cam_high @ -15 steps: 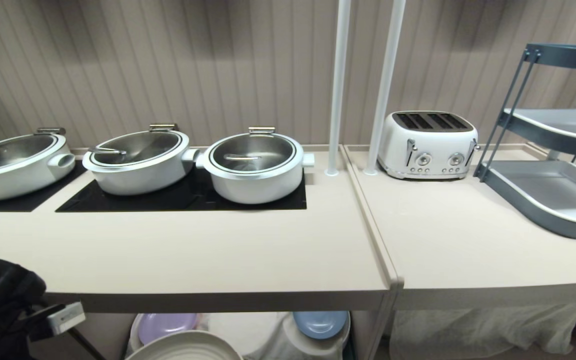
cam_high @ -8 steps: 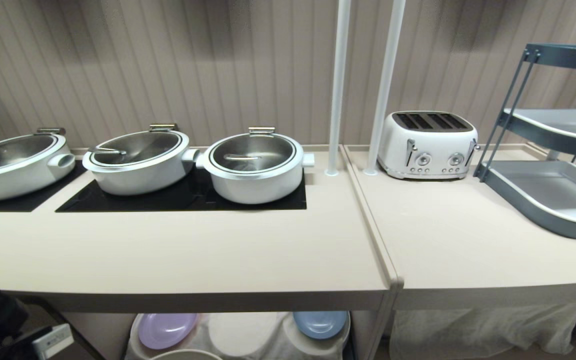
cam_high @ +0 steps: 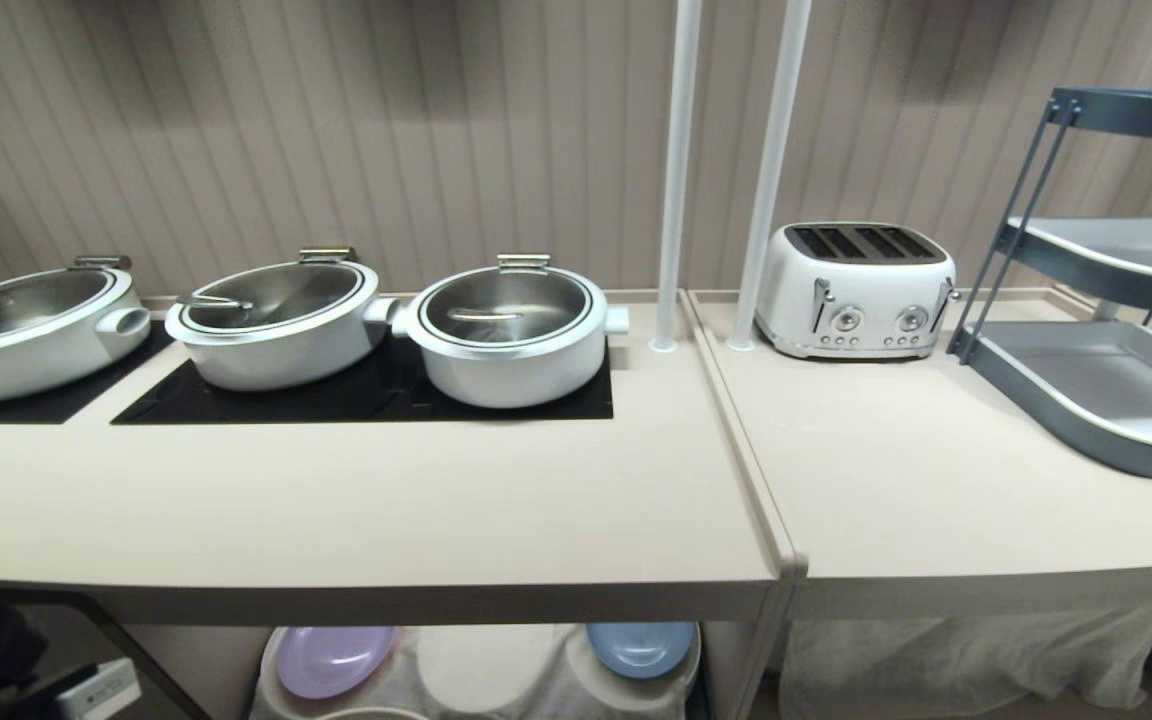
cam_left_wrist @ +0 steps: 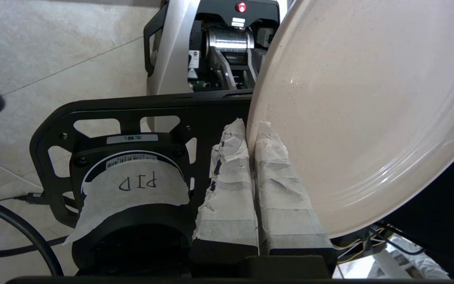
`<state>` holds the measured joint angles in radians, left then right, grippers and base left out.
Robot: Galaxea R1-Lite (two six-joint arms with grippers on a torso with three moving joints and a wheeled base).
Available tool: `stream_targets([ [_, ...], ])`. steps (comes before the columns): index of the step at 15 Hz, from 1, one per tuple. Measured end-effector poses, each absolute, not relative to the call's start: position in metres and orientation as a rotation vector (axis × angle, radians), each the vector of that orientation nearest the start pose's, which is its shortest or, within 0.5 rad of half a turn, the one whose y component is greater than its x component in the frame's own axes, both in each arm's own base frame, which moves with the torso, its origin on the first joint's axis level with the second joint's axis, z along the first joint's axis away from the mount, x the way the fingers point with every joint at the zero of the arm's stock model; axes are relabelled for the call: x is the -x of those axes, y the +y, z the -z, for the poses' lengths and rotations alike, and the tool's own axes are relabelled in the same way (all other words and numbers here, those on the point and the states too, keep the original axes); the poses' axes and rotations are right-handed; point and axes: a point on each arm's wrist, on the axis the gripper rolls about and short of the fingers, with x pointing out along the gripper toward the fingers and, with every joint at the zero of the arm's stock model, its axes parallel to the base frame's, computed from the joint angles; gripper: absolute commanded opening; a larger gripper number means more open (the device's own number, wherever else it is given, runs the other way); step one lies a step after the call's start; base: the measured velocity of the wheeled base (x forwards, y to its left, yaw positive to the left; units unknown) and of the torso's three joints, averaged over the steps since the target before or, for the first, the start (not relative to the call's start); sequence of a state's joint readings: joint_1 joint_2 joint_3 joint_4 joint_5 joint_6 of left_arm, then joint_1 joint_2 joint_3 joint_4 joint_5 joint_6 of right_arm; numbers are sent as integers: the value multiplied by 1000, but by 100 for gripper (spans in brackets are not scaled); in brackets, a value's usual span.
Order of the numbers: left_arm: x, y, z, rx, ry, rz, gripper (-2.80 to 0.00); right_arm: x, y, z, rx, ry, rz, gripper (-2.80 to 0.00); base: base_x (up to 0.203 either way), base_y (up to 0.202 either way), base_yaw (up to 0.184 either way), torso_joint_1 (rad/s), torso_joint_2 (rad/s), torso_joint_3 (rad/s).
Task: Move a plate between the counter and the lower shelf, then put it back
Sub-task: Put the plate in the cupboard
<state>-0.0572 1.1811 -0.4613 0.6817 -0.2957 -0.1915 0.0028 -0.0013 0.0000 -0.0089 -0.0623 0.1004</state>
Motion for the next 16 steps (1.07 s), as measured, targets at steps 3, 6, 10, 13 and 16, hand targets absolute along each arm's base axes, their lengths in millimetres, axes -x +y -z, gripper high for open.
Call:
stream_targets([
  [3, -78, -11, -117, 324, 1425, 161, -280, 23, -1, -76, -101, -13, 59, -280, 0, 0, 0, 0, 0, 0],
  [6, -72, -11, -114, 323, 1426, 162, -280, 23, -1, -76, -101, -13, 59, -280, 0, 0, 0, 0, 0, 0],
  [10, -70, -11, -114, 322, 1420, 163, -280, 23, -1, -76, -101, -13, 59, -280, 0, 0, 0, 0, 0, 0],
  [13, -70, -11, -114, 322, 1420, 164, -280, 23, -1, -76, -101, -13, 59, -280, 0, 0, 0, 0, 0, 0],
  [16, -69, -11, -113, 323, 1423, 159, -280, 23, -1, -76, -101, -13, 59, -280, 0, 0, 0, 0, 0, 0],
])
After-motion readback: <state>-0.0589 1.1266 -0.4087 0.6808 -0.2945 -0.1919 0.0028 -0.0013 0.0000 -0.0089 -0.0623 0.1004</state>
